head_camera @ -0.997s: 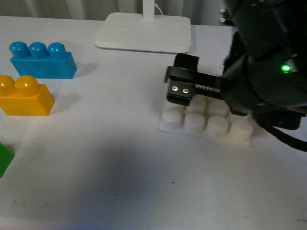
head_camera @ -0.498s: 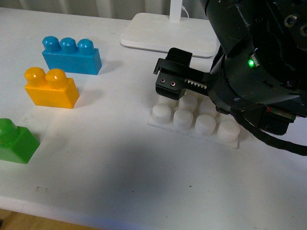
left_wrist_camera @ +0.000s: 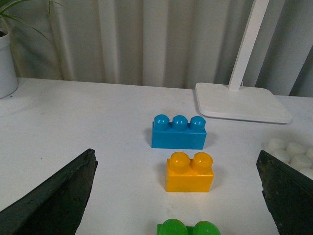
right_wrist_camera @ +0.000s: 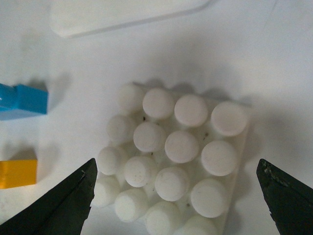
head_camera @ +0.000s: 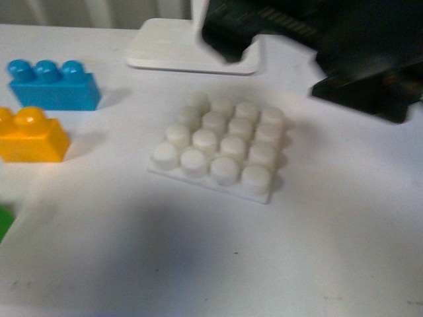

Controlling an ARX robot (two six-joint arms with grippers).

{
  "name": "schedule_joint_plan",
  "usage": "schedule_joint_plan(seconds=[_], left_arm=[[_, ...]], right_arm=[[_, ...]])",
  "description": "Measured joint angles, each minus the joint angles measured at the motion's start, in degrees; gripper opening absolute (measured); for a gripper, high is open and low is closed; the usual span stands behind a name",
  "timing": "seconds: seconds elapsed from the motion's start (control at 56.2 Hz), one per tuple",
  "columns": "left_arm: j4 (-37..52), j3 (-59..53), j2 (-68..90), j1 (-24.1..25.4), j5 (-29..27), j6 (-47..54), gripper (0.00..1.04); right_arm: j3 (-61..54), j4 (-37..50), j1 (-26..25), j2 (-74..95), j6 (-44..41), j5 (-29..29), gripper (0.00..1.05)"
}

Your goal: Insert yellow block into base center

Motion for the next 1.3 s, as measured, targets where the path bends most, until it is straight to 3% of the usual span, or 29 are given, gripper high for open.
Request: schedule_joint_plan(seconds=[0.249, 0.481, 0.659, 0.801, 0.89, 0.943, 1.299], left_arm=[[0.00, 0.00, -0.02, 0.00, 0.00, 0.00, 0.98], [0.00, 0.00, -0.02, 0.00, 0.00, 0.00, 0.98], [0.00, 0.00, -0.02, 0.00, 0.00, 0.00, 0.98], [0.00, 0.00, -0.02, 0.00, 0.00, 0.02, 0.98], [0.00, 0.00, -0.02, 0.00, 0.00, 0.00, 0.98], [0.00, 0.00, -0.02, 0.00, -0.04, 0.00, 0.98], [0.00, 0.00, -0.02, 0.00, 0.00, 0.00, 0.98]], right_arm=[[-7.78, 2.12, -9.05, -17.66, -13.09, -6.84, 0.96], [-18.51, 4.37, -26.21, -38.99, -22.62, -15.89, 0.96], [-26.40, 6.14, -37.33, -53.24, -24.04, -20.76, 0.96], [-27.96, 6.73, -39.41, -56.11, -23.65, -20.37, 0.96], [-31.15, 12.72, -34.56, -57.68, -28.35, -8.81, 0.82], [-33.24, 13.94, -33.09, -58.88, -30.75, -5.90, 0.73], [-42.29, 15.63, -32.41, -65.92, -34.01, -4.96, 0.10]])
